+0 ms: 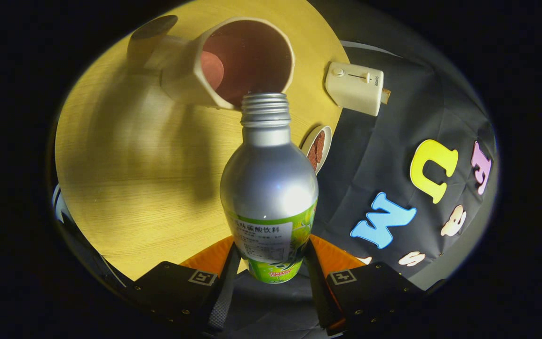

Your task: Take the bottle from table, then pour the juice into the cup, finally place the bottle on the coaster

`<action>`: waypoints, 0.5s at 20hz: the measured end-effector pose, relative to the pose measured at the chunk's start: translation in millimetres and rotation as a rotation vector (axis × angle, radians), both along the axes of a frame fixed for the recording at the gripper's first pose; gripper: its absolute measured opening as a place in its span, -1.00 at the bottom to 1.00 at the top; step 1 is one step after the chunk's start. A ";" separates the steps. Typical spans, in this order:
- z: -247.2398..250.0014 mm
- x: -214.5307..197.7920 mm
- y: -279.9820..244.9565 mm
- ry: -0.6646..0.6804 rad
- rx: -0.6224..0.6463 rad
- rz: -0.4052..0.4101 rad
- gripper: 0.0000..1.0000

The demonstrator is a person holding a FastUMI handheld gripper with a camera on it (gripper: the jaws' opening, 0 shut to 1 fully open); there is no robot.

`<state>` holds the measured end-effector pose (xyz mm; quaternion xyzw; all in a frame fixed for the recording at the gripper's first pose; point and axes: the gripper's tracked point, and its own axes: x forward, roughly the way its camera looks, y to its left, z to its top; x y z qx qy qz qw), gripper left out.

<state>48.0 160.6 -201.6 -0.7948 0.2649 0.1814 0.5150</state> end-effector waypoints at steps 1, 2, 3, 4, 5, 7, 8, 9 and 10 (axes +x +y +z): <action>1.1 0.7 -0.4 0.000 -0.009 0.002 0.43; 1.3 0.9 0.9 0.000 -0.014 0.006 0.44; 2.7 1.0 0.8 0.001 -0.021 0.010 0.43; 3.6 2.3 1.6 0.000 -0.025 0.014 0.43; 4.8 3.5 3.0 -0.001 -0.029 0.016 0.43; 5.4 4.7 4.5 0.002 -0.035 0.022 0.44; 5.0 4.8 5.9 0.005 -0.040 0.026 0.43; 5.9 5.6 7.2 0.005 -0.045 0.031 0.44; 5.7 5.3 8.3 0.007 -0.051 0.034 0.43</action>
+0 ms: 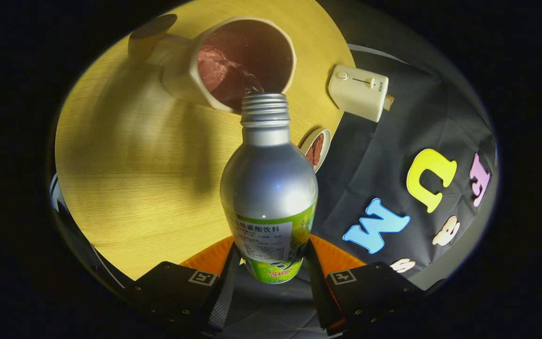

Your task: Take the bottle from table, then pour the juice into the cup, finally place the bottle on the coaster

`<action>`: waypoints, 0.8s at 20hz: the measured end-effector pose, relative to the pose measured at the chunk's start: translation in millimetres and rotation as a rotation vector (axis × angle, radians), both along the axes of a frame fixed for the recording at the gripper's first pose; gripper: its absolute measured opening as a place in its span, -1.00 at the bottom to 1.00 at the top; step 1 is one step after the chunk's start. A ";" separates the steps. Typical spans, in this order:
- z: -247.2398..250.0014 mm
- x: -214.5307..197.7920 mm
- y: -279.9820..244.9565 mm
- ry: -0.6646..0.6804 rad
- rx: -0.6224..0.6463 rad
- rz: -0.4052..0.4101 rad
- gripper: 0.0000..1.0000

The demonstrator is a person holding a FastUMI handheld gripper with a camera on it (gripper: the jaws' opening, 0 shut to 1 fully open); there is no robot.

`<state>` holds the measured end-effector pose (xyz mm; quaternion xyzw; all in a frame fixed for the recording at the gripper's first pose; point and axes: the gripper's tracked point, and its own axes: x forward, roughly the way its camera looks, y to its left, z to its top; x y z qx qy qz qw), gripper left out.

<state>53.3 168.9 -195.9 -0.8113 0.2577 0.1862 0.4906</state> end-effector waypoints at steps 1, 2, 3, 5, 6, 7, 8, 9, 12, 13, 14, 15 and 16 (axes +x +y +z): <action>1.5 0.3 0.4 0.001 -0.005 0.002 0.44; 1.4 -0.8 0.4 0.002 -0.009 0.003 0.44; 2.7 -1.1 -0.3 0.000 -0.015 0.003 0.44; 6.9 2.1 0.8 -0.008 -0.032 0.009 0.44; 7.1 2.2 -0.2 -0.009 -0.041 0.010 0.44; 9.0 2.7 -0.6 -0.011 -0.049 0.011 0.43; 10.6 2.4 -1.8 -0.013 -0.055 0.010 0.43; 12.4 2.5 -2.0 -0.013 -0.059 0.009 0.43; 14.6 3.7 -0.3 -0.012 -0.069 0.013 0.43; 16.1 3.5 0.6 -0.012 -0.074 0.014 0.43; 17.4 3.1 1.1 -0.012 -0.078 0.018 0.44; 18.9 3.6 1.8 -0.012 -0.083 0.021 0.44; 19.6 3.4 3.2 -0.012 -0.092 0.022 0.43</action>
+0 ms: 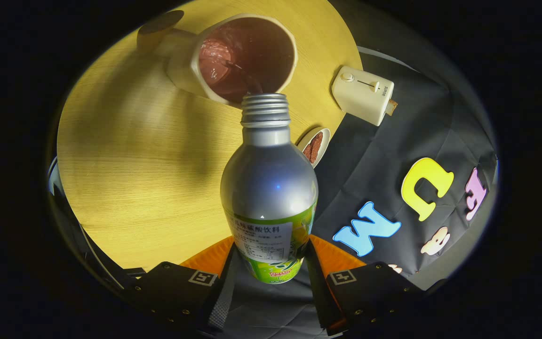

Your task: Take the bottle from table, then pour the juice into the cup, finally place the bottle on the coaster

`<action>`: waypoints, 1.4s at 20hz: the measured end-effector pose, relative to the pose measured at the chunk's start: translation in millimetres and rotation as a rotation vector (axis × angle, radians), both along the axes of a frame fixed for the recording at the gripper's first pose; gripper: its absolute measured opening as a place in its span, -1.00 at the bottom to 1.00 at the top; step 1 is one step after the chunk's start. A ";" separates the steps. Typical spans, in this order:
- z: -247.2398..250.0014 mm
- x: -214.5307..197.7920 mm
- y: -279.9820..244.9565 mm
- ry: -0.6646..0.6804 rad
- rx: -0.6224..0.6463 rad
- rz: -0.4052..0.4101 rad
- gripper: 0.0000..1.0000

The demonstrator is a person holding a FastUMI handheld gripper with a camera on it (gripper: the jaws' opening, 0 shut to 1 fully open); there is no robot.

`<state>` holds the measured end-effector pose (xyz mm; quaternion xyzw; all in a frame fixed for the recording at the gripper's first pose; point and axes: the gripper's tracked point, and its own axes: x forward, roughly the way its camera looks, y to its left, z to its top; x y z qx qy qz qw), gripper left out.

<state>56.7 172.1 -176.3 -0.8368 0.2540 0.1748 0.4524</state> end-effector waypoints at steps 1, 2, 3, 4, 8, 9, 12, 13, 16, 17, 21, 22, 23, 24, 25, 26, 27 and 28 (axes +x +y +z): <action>0.5 0.2 0.9 0.001 -0.007 0.005 0.43; 1.0 0.5 1.2 0.003 -0.017 0.010 0.44; 2.2 0.8 3.3 0.003 -0.028 0.016 0.44; 4.0 1.9 4.6 0.004 -0.039 0.021 0.44; 10.0 4.8 8.8 0.008 -0.073 0.035 0.43; 11.6 5.9 11.0 0.008 -0.083 0.042 0.44; 13.2 7.2 14.7 0.014 -0.110 0.062 0.44; 14.4 7.9 15.1 0.014 -0.122 0.067 0.44; 18.0 10.3 17.8 0.013 -0.156 0.086 0.43; 18.8 10.7 18.2 0.012 -0.166 0.090 0.43; 19.0 12.9 20.8 0.009 -0.185 0.111 0.43; 19.3 13.2 21.4 0.006 -0.186 0.117 0.43; 19.6 14.7 22.8 0.003 -0.186 0.123 0.43; 18.8 14.5 22.6 0.002 -0.187 0.125 0.43; 19.6 15.1 23.0 -0.002 -0.189 0.129 0.43; 20.6 13.8 23.2 -0.005 -0.191 0.132 0.43; 21.7 13.0 22.8 -0.006 -0.196 0.131 0.43; 21.6 12.8 22.4 -0.006 -0.198 0.133 0.43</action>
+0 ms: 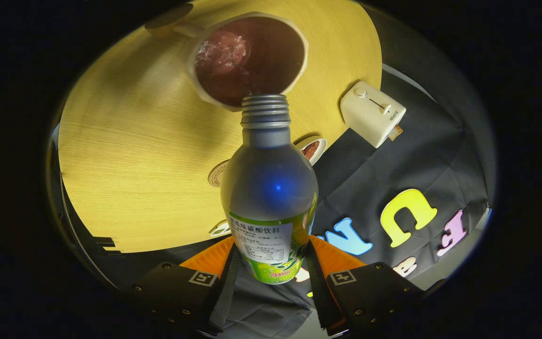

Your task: Take the bottle from table, then pour the juice into the cup, finally place the bottle on the coaster

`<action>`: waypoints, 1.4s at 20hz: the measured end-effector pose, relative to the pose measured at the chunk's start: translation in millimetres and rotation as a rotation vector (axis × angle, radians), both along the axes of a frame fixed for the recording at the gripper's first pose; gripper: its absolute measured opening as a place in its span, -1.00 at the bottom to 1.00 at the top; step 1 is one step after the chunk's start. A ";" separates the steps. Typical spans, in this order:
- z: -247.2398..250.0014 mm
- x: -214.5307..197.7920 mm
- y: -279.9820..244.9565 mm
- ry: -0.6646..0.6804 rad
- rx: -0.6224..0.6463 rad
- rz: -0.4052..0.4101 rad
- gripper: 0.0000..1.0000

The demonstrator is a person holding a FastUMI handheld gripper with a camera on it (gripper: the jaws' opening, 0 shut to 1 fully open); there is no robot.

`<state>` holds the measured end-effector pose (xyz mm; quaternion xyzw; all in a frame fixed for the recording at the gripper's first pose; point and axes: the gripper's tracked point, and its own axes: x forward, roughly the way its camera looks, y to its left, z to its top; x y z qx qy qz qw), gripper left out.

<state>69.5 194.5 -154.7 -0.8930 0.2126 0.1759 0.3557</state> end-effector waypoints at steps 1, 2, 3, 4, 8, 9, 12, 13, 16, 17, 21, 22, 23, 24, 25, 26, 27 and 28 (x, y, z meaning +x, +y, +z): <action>-0.8 0.2 -0.6 0.001 -0.001 0.001 0.43; -1.0 -0.1 -1.0 0.000 -0.002 0.004 0.43; -1.1 -0.4 0.2 0.004 0.005 0.009 0.43; -2.1 0.2 -0.7 0.008 0.015 0.005 0.43; -9.0 -0.3 -8.5 0.017 0.075 -0.024 0.43; -12.3 -2.0 -10.4 0.024 0.096 -0.031 0.44; -22.5 -8.4 -15.6 0.052 0.172 -0.067 0.43; -25.4 -9.3 -17.3 0.058 0.195 -0.073 0.44; -32.8 -12.7 -18.4 0.075 0.302 -0.098 0.44; -36.2 -14.8 -18.1 0.086 0.352 -0.114 0.44; -50.6 -18.5 -19.0 0.107 0.537 -0.206 0.44; -53.1 -19.1 -19.5 0.112 0.571 -0.222 0.44; -55.6 -19.2 -20.6 0.114 0.604 -0.237 0.44; -58.9 -22.7 -22.5 0.122 0.636 -0.254 0.45; -61.3 -24.2 -23.9 0.124 0.670 -0.271 0.44; -62.7 -24.0 -25.9 0.126 0.706 -0.290 0.44; -64.0 -24.9 -28.1 0.128 0.744 -0.316 0.44; -67.3 -24.5 -30.0 0.135 0.783 -0.349 0.44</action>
